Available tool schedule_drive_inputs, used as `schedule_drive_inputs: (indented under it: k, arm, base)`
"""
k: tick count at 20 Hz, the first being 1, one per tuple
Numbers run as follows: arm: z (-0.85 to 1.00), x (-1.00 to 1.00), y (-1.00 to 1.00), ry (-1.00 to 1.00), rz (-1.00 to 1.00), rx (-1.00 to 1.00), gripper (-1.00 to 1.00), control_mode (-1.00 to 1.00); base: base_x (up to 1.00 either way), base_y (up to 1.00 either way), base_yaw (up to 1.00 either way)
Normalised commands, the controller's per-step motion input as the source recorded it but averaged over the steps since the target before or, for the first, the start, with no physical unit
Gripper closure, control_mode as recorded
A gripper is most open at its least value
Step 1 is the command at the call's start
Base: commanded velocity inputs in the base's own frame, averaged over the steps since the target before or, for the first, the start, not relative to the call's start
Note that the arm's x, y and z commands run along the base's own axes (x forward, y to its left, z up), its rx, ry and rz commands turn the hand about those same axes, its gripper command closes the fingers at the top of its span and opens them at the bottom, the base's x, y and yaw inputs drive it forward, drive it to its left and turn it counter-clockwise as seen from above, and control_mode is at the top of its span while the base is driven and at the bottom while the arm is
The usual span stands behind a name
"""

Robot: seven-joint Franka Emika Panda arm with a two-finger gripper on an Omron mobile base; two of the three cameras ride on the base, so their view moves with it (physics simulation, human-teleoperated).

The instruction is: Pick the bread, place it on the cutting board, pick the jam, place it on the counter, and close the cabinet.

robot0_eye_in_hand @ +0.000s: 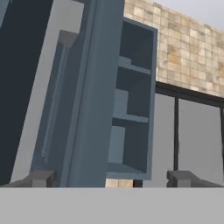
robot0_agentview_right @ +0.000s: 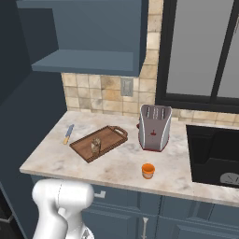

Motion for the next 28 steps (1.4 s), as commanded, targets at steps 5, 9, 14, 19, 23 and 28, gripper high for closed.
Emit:
schedule_drive_inputs:
  k: [5,9,14,19,23,28]
  arm:
    - [0.00,0.00,-0.50,-0.11,-0.05,0.01,-1.00,-1.00]
    - [0.00,0.01,-0.39,-0.10,-0.06,0.00,-1.00,-1.00]
    - [-0.02,0.00,-0.33,-0.10,-0.06,0.00,-1.00,-1.00]
    - [-0.05,-0.10,-0.18,-0.10,-0.08,-0.01,-1.00,-1.00]
    - [-0.04,-0.34,-0.02,-0.10,-0.05,-0.01,-1.00,-1.00]
    - [-0.12,-0.33,0.00,-0.07,-0.02,-0.04,-1.00,-1.00]
  base:
    - [0.00,0.00,0.00]
    - [0.00,0.00,0.00]
    - [0.00,0.00,0.00]
    - [0.00,0.00,0.00]
    - [0.00,0.00,0.00]
    - [0.00,0.00,0.00]
